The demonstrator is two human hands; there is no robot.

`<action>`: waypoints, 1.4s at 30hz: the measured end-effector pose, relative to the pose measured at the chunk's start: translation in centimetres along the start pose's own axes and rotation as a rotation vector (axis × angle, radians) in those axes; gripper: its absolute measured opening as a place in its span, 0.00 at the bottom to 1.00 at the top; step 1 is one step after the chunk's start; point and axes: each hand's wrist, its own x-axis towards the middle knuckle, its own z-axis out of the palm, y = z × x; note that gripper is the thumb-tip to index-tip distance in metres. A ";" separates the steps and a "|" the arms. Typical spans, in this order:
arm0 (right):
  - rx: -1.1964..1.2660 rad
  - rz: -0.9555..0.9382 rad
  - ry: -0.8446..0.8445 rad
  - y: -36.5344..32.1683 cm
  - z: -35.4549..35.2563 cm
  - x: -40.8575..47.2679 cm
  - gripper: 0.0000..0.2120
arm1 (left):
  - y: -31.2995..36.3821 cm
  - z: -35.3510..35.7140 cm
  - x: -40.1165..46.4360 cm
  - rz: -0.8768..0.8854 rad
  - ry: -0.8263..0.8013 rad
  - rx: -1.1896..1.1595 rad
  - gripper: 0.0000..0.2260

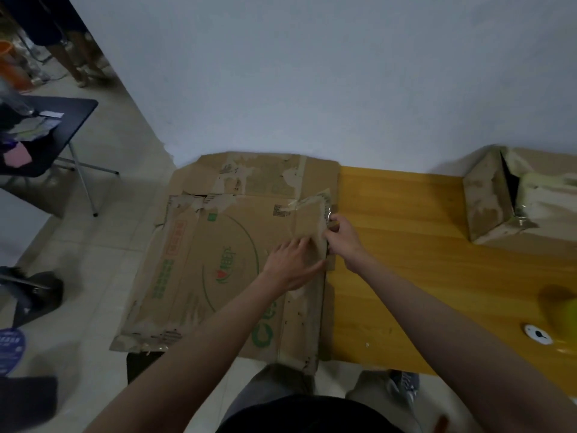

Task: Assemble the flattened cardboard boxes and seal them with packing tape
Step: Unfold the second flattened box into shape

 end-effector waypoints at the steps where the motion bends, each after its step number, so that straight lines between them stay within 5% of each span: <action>1: -0.002 -0.002 0.000 -0.5 -0.1 -0.1 0.08 | 1.0 0.0 -0.1 -0.033 0.017 -0.033 0.35; 10: 0.105 -0.097 -0.044 -3.6 -1.7 -1.0 0.10 | 6.4 -6.0 0.0 -0.270 0.176 -0.086 0.29; 16: -0.185 -0.020 0.033 -2.3 -5.6 -0.5 0.17 | 6.7 -16.6 -3.4 -0.293 0.347 -0.097 0.27; 22: 0.205 0.195 -0.127 -2.9 -8.0 -1.4 0.21 | 8.8 -23.7 -7.1 -0.183 0.679 0.242 0.17; 26: 0.200 -0.032 -0.053 -3.3 -8.6 -1.7 0.08 | 10.4 -25.7 -7.6 -0.129 0.669 0.135 0.21; 32: 0.016 -0.340 0.186 -14.3 -19.9 -5.3 0.24 | 13.9 -33.2 -8.8 -0.212 0.708 0.049 0.24; 37: -0.118 -0.362 0.228 -21.1 -32.8 -8.4 0.17 | 18.1 -35.2 -6.3 -0.203 0.622 -0.041 0.23; 42: -0.215 -0.279 0.286 -20.5 -41.2 -10.6 0.14 | 22.6 -32.2 -2.0 -0.235 0.458 -0.212 0.21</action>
